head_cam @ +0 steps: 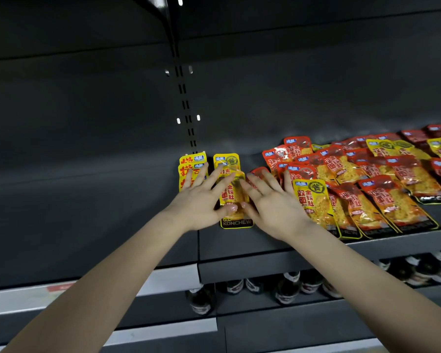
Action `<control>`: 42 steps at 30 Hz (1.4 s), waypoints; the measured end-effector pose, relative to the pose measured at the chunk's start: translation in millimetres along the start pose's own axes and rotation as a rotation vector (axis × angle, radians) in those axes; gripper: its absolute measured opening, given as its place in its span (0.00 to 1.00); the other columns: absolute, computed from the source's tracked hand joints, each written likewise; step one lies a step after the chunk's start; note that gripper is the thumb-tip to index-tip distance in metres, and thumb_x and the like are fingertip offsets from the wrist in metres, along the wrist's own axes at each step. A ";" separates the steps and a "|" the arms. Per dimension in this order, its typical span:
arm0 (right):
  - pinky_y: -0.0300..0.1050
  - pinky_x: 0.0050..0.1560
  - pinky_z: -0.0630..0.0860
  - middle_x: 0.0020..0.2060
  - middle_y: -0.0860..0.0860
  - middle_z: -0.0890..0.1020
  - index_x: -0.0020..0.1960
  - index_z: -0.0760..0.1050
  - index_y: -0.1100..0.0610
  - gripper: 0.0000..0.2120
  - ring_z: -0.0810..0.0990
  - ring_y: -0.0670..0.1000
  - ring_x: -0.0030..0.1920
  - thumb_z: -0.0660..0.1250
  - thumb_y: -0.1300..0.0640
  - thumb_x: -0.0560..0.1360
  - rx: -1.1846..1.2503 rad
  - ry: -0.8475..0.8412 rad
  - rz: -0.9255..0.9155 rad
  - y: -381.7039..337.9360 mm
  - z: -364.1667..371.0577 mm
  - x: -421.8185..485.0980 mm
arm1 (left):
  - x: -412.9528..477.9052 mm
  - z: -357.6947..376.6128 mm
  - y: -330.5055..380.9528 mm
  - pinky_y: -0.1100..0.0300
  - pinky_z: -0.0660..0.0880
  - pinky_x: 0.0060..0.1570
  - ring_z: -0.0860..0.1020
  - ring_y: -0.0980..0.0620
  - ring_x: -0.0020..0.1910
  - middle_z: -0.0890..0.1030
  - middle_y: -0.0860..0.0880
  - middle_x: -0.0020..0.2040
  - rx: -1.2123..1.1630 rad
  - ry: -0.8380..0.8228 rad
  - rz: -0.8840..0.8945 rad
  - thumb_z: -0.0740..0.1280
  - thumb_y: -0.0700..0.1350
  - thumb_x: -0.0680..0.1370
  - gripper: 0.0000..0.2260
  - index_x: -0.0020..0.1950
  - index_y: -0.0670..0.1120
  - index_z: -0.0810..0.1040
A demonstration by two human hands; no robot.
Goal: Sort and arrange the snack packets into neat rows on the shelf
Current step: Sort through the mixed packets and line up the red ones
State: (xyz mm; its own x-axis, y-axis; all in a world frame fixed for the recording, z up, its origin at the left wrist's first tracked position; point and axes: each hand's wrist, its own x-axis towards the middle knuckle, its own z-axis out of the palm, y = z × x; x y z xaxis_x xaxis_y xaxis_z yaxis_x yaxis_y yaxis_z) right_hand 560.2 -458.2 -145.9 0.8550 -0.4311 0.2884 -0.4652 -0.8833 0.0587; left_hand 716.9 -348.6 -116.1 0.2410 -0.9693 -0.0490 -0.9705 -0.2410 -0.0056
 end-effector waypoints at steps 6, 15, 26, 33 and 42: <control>0.74 0.63 0.57 0.64 0.55 0.75 0.65 0.73 0.54 0.27 0.71 0.62 0.66 0.49 0.42 0.74 -0.058 0.073 0.044 26.3 -16.3 -7.1 | 18.0 -18.6 31.5 0.45 0.35 0.73 0.35 0.47 0.76 0.40 0.53 0.78 -0.024 0.124 0.067 0.52 0.65 0.77 0.32 0.77 0.58 0.43; 0.74 0.64 0.54 0.66 0.56 0.73 0.65 0.73 0.53 0.27 0.69 0.63 0.67 0.49 0.42 0.74 -0.106 0.066 0.206 141.3 -43.8 -49.7 | 91.5 -36.2 137.7 0.42 0.37 0.73 0.35 0.46 0.76 0.40 0.53 0.78 -0.060 0.168 0.222 0.55 0.63 0.77 0.32 0.77 0.58 0.44; 0.72 0.66 0.52 0.68 0.57 0.70 0.67 0.70 0.54 0.29 0.65 0.64 0.69 0.47 0.41 0.74 -0.132 0.044 0.273 253.9 -57.0 -90.1 | 157.8 -45.1 245.1 0.42 0.37 0.73 0.36 0.45 0.76 0.41 0.53 0.78 -0.073 0.184 0.295 0.55 0.63 0.78 0.32 0.77 0.58 0.46; 0.71 0.67 0.52 0.69 0.56 0.69 0.68 0.70 0.53 0.29 0.65 0.63 0.70 0.47 0.41 0.75 -0.118 0.075 0.290 299.8 -60.8 -108.4 | 179.8 -48.5 290.1 0.41 0.38 0.73 0.36 0.46 0.76 0.41 0.53 0.78 -0.042 0.170 0.314 0.55 0.63 0.78 0.32 0.77 0.57 0.46; 0.73 0.64 0.58 0.67 0.56 0.72 0.65 0.73 0.54 0.27 0.69 0.64 0.67 0.50 0.42 0.74 -0.113 0.026 0.333 365.6 -71.6 -144.1 | 215.7 -48.7 364.7 0.51 0.39 0.74 0.39 0.50 0.77 0.44 0.52 0.79 -0.072 0.175 0.382 0.57 0.61 0.78 0.31 0.78 0.55 0.48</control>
State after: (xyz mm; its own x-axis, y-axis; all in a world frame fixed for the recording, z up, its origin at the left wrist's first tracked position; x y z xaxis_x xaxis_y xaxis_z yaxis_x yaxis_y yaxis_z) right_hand 250.5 -705.8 -97.5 0.6465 -0.6862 0.3335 -0.7414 -0.6681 0.0625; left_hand 415.2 -648.0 -80.1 -0.1323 -0.9818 0.1361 -0.9889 0.1401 0.0497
